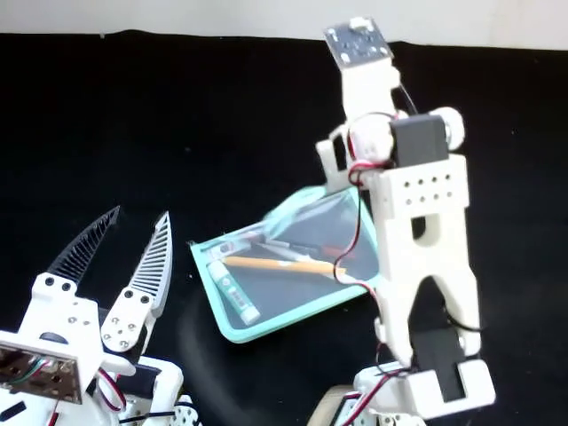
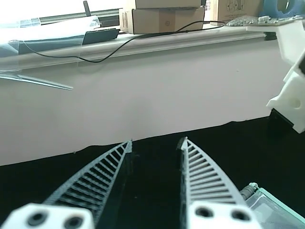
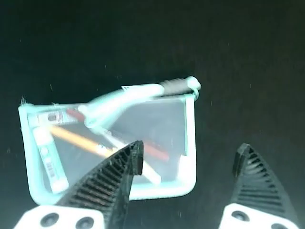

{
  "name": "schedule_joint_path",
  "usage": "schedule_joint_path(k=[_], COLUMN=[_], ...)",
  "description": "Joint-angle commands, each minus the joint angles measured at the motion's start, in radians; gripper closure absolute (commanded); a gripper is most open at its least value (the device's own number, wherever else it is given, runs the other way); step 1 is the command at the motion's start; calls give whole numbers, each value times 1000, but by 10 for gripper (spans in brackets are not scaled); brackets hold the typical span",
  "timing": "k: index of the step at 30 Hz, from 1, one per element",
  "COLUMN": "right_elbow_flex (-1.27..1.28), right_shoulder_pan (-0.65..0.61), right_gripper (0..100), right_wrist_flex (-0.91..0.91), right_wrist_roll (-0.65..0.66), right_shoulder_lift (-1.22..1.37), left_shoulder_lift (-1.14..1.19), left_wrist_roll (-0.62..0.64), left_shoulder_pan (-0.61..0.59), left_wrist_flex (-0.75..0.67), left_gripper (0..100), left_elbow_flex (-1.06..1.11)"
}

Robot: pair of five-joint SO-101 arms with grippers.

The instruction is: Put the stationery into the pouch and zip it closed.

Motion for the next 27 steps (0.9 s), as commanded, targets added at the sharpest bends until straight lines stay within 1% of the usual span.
schedule_joint_path(k=[1, 8, 12, 14, 16, 20, 22, 24, 27], right_elbow_flex=[28, 81, 134, 143, 143, 143, 143, 143, 143], right_shoulder_pan=[-7, -10, -8, -7, -8, -12, -8, -8, -8], right_gripper=[697, 699, 713, 765, 841, 995, 983, 992, 993], right_wrist_flex=[5, 8, 8, 8, 8, 8, 8, 8, 8], right_wrist_roll=[12, 9, 9, 9, 9, 9, 9, 8, 8], right_shoulder_lift=[-70, -79, -79, -79, -79, -79, -81, -97, -176], left_shoulder_lift=[10, 1, 1, 1, 1, -1, -1, -19, -82], left_wrist_roll=[0, 0, -3, -5, -5, -5, -5, -5, -5], left_shoulder_pan=[-10, -10, -7, -5, -5, -5, -5, -5, -5], left_wrist_flex=[3, 11, 25, 18, 18, 18, 18, 18, 18], left_gripper=[822, 835, 947, 998, 982, 992, 992, 992, 992], left_elbow_flex=[-21, 28, 45, 45, 45, 41, 41, 41, 41])
